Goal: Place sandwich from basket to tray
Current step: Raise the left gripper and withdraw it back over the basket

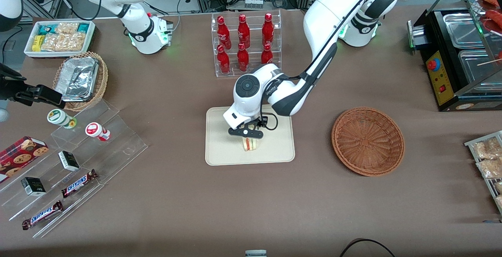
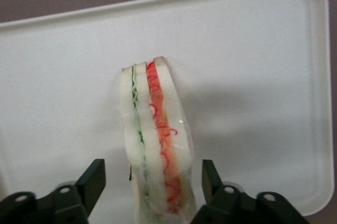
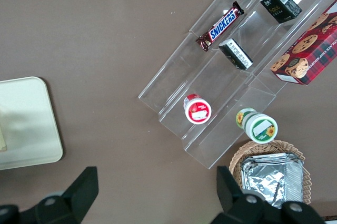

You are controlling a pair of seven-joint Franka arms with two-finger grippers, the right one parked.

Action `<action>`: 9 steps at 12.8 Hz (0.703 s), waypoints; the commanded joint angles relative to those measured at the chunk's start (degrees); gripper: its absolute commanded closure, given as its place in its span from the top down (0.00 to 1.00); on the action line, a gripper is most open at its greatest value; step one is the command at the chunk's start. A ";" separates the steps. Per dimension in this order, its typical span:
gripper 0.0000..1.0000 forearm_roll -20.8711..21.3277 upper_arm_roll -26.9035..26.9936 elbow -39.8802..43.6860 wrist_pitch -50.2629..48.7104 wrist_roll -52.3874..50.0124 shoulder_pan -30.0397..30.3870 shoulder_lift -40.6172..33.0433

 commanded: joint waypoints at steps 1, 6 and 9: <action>1.00 0.63 0.85 1.52 -0.66 -3.71 -0.51 -2.69; 1.00 0.19 1.99 1.26 -4.95 -10.48 2.29 -10.67; 1.00 -0.68 1.99 1.00 -14.96 -9.97 7.46 -17.26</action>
